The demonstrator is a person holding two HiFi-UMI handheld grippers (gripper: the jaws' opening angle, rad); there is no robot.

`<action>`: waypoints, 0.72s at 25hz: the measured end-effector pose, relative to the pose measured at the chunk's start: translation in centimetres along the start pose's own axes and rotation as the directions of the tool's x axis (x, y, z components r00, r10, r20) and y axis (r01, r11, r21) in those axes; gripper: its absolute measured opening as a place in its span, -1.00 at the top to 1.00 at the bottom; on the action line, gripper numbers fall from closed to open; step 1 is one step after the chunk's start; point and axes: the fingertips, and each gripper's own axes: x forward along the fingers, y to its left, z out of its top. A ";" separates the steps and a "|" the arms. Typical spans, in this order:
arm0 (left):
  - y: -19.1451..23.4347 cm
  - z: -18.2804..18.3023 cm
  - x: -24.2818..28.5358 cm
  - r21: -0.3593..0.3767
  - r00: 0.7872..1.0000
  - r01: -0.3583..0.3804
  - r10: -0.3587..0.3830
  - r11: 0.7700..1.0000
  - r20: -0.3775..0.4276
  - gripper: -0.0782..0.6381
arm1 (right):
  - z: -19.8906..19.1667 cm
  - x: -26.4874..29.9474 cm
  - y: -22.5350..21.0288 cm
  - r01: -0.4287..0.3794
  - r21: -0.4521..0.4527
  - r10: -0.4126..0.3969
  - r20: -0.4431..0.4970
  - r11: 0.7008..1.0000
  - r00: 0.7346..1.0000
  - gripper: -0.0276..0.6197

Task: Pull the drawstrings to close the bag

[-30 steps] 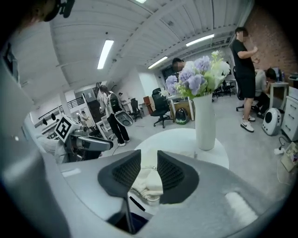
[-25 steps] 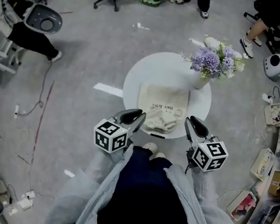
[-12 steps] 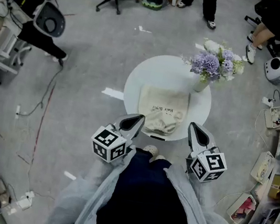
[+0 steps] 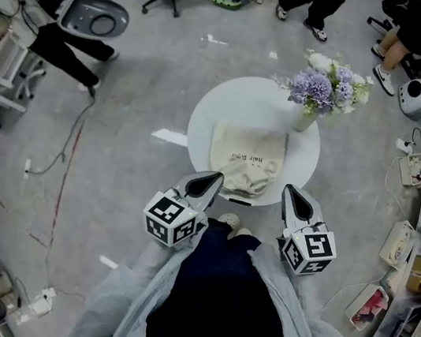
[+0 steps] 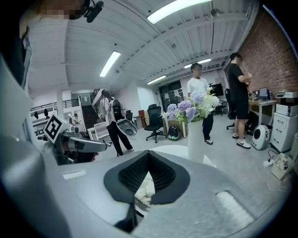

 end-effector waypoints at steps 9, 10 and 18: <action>0.4 -0.5 0.1 0.015 1.000 -0.027 0.027 1.000 -0.015 0.73 | -0.6 -0.3 0.4 0.018 0.020 -0.018 -0.010 1.000 1.000 0.91; 0.4 -0.6 0.1 0.014 0.999 -0.028 0.028 1.000 -0.017 0.73 | -0.7 -0.3 0.5 0.018 0.018 -0.018 -0.014 1.000 1.000 0.91; 1.2 -1.1 -0.1 0.013 0.999 -0.034 0.034 0.999 -0.030 0.73 | -1.4 0.0 0.8 0.021 0.020 -0.020 -0.032 1.000 0.999 0.91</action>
